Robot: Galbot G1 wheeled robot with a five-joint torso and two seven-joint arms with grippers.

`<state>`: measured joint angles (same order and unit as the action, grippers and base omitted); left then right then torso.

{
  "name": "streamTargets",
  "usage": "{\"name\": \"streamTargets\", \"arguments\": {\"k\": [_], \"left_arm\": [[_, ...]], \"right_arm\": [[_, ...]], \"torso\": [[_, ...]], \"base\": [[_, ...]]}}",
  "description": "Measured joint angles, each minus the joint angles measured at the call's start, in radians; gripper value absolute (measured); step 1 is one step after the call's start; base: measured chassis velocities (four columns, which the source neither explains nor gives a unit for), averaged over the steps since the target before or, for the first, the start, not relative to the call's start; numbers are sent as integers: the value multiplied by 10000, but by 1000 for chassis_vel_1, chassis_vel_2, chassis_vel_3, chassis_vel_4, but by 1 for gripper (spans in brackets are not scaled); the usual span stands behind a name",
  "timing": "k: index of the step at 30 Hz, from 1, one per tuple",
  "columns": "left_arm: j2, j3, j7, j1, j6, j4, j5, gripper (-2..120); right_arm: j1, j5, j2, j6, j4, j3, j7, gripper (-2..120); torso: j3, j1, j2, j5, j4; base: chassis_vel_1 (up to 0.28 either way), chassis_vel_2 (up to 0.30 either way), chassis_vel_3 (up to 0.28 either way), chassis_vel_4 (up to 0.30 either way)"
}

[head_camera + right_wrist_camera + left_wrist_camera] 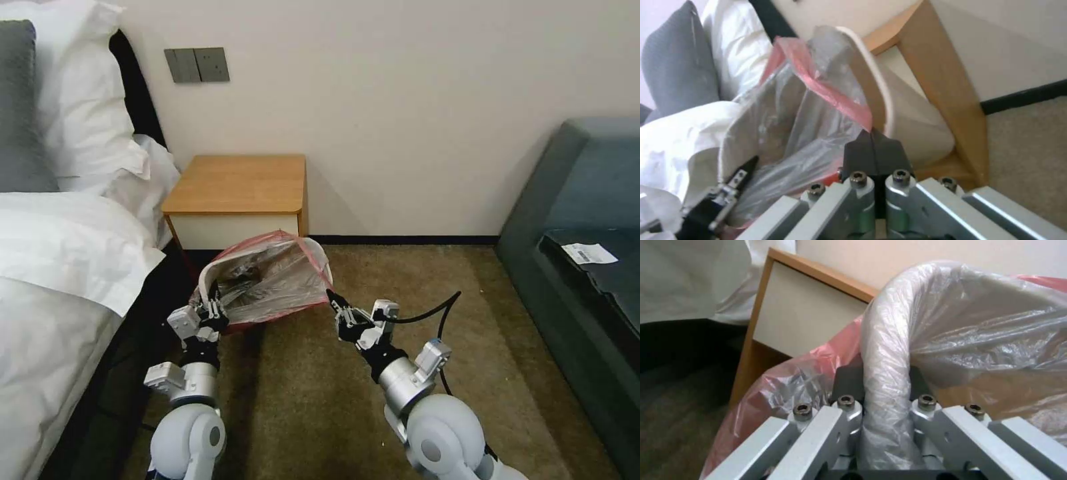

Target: Pick up the garbage bag from the table and place it over the trash can.

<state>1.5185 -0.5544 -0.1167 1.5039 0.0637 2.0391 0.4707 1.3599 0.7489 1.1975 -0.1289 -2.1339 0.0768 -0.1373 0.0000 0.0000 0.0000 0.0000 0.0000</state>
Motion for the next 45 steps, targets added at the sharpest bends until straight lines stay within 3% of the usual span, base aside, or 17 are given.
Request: {"name": "streamTargets", "arguments": {"k": [11, 17, 18, 21, 22, 30, 31, 36, 39, 40, 45], "left_arm": [[-49, 50, -139, 166, -244, 373, 596, 9], [-58, 26, -120, 165, -231, 317, 396, 9], [-58, 21, -81, 143, -187, 193, 212, 9], [-54, 28, -60, 140, -152, 139, 125, 9], [-52, 36, -50, 140, -141, 117, 82, 9], [-48, 99, -8, 140, -94, 54, -104, 9], [-41, 127, 34, 139, -55, 20, -268, 9], [-22, 143, 114, 138, 38, -46, -561, 9], [-4, 154, 164, 136, 96, -88, -729, 9], [11, 164, 188, 135, 124, -107, -813, 9], [44, 197, 235, 191, 198, -116, -1040, 9]], "right_arm": [[55, -499, 68, 238, 206, 192, -23, 0], [17, -1954, 150, 779, 330, 300, 71, 0], [-27, -3040, 42, 976, 135, 333, 430, 8], [-78, -3484, -11, 1073, 97, 343, 665, 15], [-114, -3700, -40, 1119, 96, 347, 792, 24], [-323, -4247, -179, 1214, 156, 331, 1118, 43], [-483, -4374, -263, 1215, 226, 262, 1221, 53], [-722, -4439, -363, 1167, 329, 154, 1276, 71], [-920, -4475, -417, 1109, 424, 70, 1301, 65], [-1092, -4504, -449, 1069, 516, 12, 1310, 56], [-1781, -4551, -514, 720, 974, -260, 1340, 38]], "torso": [[-1, -1, 0, 0, 1], [0, 0, 0, 1, 0], [-1, 0, 0, 0, 0], [0, -1, 0, 0, 0], [0, -1, 0, 0, 0], [0, 0, 0, -1, 0], [0, -1, 0, 0, 0], [0, -1, 0, 0, 0], [0, -1, 0, 0, 0], [0, 0, 0, 0, 0], [0, 0, 0, 0, 1]], "base": [[0, 0, 0, 0], [0, 0, 0, 0], [0, 0, 0, 0], [0, 0, 0, 0], [0, 0, 0, 0], [0, 0, 0, 0], [0, 0, 0, 0], [0, 0, 0, 0], [0, 0, 0, 0], [0, 0, 0, 0], [0, 0, 0, 0]]}}
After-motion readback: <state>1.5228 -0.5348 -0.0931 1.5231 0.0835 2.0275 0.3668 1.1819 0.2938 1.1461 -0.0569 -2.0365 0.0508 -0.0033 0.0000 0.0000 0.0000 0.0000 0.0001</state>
